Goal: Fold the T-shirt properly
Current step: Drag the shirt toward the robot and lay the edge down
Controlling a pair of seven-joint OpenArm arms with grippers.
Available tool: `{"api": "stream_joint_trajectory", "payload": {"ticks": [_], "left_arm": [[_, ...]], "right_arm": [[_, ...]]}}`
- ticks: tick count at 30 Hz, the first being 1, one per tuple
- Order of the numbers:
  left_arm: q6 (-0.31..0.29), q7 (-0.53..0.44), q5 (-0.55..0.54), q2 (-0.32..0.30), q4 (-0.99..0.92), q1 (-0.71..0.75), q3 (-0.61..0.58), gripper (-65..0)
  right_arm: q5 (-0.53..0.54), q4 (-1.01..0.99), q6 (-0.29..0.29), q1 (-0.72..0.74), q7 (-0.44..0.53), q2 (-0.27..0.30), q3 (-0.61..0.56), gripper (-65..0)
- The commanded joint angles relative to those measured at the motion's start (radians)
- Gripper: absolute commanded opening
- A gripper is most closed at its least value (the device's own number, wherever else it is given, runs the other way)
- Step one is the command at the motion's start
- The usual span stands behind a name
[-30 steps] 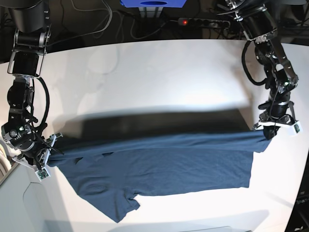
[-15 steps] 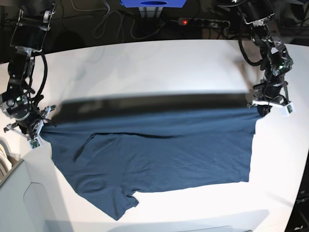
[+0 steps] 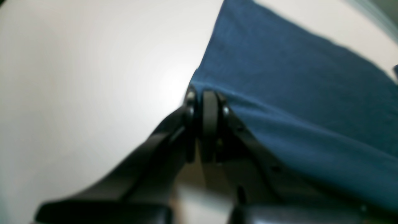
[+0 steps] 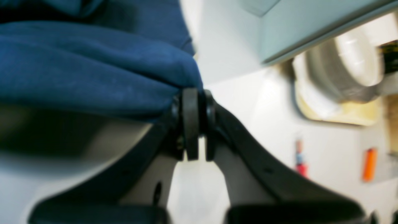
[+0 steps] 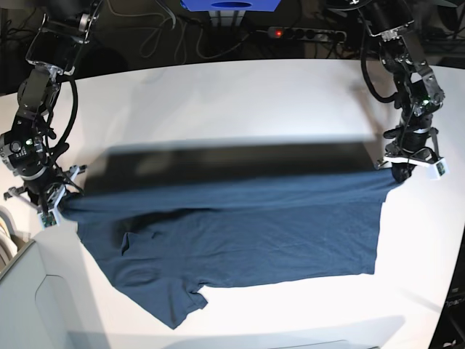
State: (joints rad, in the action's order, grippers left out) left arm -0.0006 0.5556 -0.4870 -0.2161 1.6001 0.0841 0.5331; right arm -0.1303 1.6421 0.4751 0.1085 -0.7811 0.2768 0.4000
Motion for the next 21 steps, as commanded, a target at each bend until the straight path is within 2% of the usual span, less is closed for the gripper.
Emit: {"api": "stream_joint_trajectory", "payload": {"ticks": [1,5,11,21], "left_arm": [[0.001,-0.022,-0.003,-0.013,0.003,-0.002,0.005,-65.0],[0.001,-0.024,-0.003,-0.013,-0.01,0.0,0.003,-65.0],[0.001,-0.022,-0.003,-0.015,-0.002,0.004,0.005,-65.0],[0.001,-0.022,-0.003,-0.015,0.003,0.087,0.005,-65.0]], "right_arm": [[0.004,0.017,0.01,0.02,0.038,0.017,0.009,-64.9],[0.008,0.05,0.01,0.036,0.056,0.014,0.01,-64.9],[0.002,0.089,0.01,0.055,0.05,-0.02,0.01,-64.9],[-0.001,0.082,0.009,-0.145,0.058,-0.001,0.012,-64.9]]}}
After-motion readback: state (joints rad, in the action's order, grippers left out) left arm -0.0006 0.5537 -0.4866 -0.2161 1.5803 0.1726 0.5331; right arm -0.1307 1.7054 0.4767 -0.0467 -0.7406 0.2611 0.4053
